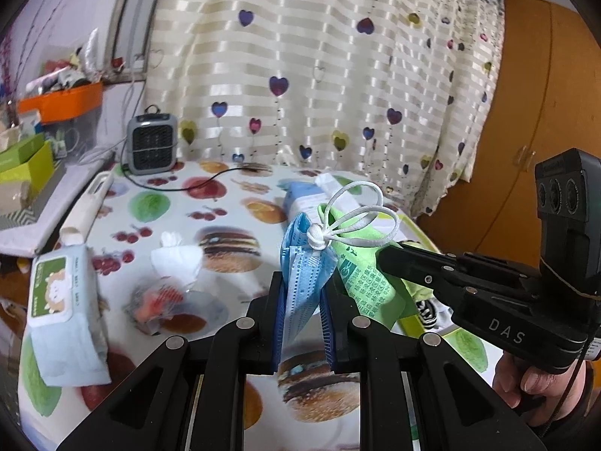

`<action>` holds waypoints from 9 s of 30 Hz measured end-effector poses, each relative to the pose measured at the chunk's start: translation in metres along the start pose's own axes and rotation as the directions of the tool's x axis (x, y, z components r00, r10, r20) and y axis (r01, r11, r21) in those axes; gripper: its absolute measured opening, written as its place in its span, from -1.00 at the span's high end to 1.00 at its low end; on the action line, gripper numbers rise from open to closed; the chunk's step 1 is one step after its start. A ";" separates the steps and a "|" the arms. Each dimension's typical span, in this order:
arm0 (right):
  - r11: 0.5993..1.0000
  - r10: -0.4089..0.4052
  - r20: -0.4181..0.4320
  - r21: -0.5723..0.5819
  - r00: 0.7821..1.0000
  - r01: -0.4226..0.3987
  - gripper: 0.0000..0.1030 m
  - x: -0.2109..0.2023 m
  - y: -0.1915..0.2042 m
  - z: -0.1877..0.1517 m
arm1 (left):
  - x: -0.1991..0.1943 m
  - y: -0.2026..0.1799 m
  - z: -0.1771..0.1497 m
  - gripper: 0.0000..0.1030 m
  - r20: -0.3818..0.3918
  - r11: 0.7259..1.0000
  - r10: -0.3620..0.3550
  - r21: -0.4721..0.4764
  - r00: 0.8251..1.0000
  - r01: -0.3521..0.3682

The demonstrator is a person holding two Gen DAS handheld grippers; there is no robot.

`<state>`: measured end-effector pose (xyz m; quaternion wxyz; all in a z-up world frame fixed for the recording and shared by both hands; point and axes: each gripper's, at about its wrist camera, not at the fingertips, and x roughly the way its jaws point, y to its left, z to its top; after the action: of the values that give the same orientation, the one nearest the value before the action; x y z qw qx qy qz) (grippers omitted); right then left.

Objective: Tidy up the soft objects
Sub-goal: 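Lift the green cloth and mask and carry both over the white box, then lower the green cloth and mask into the box and open both grippers, then withdraw both open grippers from the box back over the table, then grasp the white cloth with the right gripper while the left grasps the clear bag, then lift the white cloth and clear bag and carry them over the box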

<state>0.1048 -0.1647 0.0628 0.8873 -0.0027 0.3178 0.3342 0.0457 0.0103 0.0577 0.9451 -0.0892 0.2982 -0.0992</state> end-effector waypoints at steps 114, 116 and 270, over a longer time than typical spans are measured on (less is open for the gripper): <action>0.939 -0.245 0.021 0.252 0.969 0.232 0.19 -0.050 -0.172 -0.023 | 0.128 -0.125 0.055 0.20 -0.140 0.963 -0.159 0.194 0.977 0.185; 0.945 -0.234 0.025 0.239 0.972 0.222 0.19 -0.051 -0.165 -0.023 | 0.122 -0.121 0.051 0.20 -0.138 0.966 -0.151 0.189 0.979 0.176; 0.998 0.046 0.000 0.043 0.999 -0.046 0.47 0.011 -0.019 0.026 | 0.023 0.007 0.008 0.53 -0.033 0.994 0.107 0.012 0.994 -0.107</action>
<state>0.1370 -0.1673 0.0740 0.8789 0.0234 0.3255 0.3478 0.0699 0.0122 0.0497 0.9443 -0.0665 0.3180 -0.0514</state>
